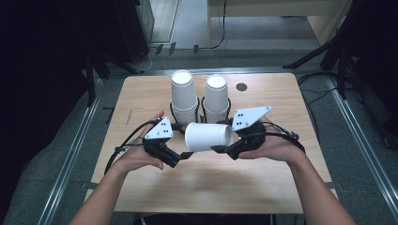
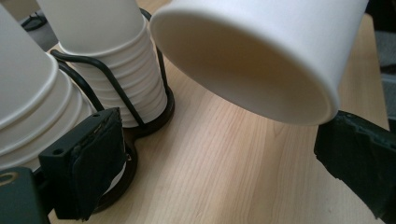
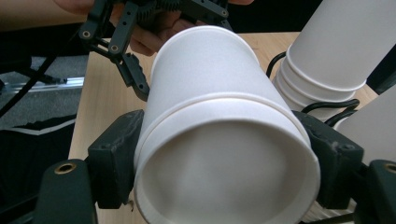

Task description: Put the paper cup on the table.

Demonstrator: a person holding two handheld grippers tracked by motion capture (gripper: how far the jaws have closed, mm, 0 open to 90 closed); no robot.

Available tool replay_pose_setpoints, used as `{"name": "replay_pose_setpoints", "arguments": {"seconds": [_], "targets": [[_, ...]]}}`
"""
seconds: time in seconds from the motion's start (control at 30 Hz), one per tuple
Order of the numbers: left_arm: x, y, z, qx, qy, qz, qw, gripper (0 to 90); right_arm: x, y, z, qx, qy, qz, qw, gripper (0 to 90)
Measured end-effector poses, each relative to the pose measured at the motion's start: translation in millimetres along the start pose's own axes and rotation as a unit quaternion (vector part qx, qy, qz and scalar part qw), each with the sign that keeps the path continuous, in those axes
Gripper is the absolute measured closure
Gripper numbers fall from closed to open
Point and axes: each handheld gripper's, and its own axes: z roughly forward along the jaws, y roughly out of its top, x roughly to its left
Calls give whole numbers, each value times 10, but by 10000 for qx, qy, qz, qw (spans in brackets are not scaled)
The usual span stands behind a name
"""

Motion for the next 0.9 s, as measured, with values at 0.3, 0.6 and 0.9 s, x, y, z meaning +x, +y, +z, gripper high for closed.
{"name": "replay_pose_setpoints", "arguments": {"seconds": [0.3, 0.6, 0.9], "targets": [[97, -143, -76, -373, -14, -424, 9984, 16, -16, 8, -126, -267, -25, 84, 9996, 238], [78, -249, -29, -674, -124, -681, 9953, 17, -59, -9, -222, -589, -81, 241, 9979, 238], [30, -334, 74, -1115, -70, -1069, 9880, 59, -80, -72, -235, -874, -80, 441, 9952, 238]]}}
